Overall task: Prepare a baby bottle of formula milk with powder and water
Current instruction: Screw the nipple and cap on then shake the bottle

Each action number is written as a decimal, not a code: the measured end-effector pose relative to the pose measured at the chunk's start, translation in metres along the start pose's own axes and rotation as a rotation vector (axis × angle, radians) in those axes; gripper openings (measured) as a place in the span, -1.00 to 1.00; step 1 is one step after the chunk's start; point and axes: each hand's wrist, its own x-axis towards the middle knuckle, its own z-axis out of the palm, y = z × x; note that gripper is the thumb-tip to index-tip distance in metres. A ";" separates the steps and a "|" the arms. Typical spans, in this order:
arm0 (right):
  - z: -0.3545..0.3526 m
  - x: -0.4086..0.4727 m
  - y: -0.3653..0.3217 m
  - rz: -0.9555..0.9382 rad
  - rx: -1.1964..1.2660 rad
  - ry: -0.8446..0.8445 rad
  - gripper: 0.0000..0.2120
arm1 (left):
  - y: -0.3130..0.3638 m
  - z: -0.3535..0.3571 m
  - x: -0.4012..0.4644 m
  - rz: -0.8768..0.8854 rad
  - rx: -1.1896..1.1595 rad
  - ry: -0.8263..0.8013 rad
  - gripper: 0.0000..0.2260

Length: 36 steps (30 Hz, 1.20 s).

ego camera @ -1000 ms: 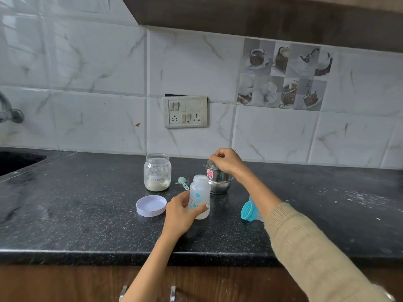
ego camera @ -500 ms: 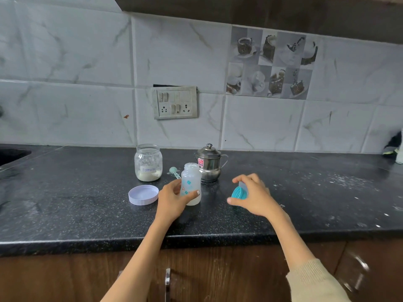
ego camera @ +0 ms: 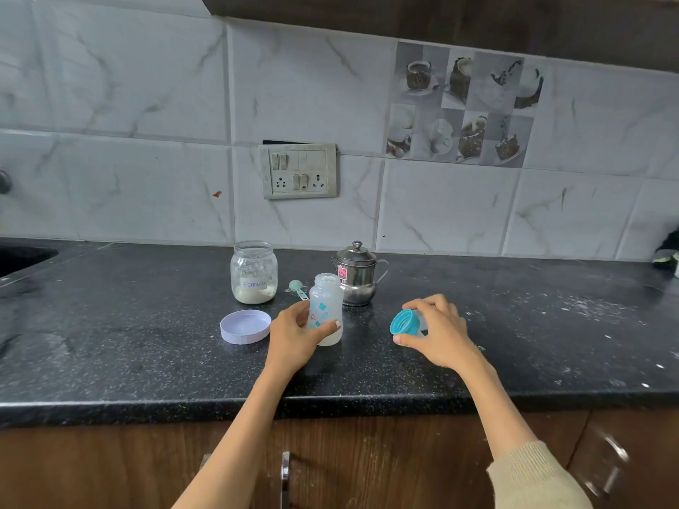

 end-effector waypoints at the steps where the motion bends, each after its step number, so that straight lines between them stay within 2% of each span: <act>1: -0.003 0.001 -0.001 0.005 0.001 0.011 -0.45 | 0.000 0.000 0.000 0.000 -0.002 0.001 -0.68; 6: -0.016 0.005 -0.010 -0.006 0.018 -0.018 -0.47 | -0.002 0.000 0.002 -0.009 -0.003 0.002 -0.63; 11: -0.031 0.004 -0.028 -0.088 0.170 -0.032 -0.52 | -0.002 0.001 0.002 -0.009 -0.004 0.002 -0.61; 18: -0.039 0.021 -0.052 -0.182 0.295 -0.043 -0.39 | -0.001 0.000 0.001 -0.004 -0.008 0.004 -0.65; 23: -0.054 0.039 -0.094 -0.332 0.039 -0.052 -0.35 | -0.001 0.000 0.001 -0.001 -0.005 0.005 -0.63; 26: -0.063 0.044 -0.124 -0.406 -0.113 -0.132 -0.41 | 0.000 0.000 0.001 -0.001 -0.012 0.009 -0.64; 30: -0.070 0.047 -0.156 -0.410 -0.240 -0.267 -0.43 | 0.000 0.000 0.000 0.010 -0.021 -0.001 -0.68; 36: -0.064 0.054 -0.169 -0.431 -0.322 -0.332 -0.44 | -0.001 0.000 0.000 0.007 -0.019 -0.011 -0.65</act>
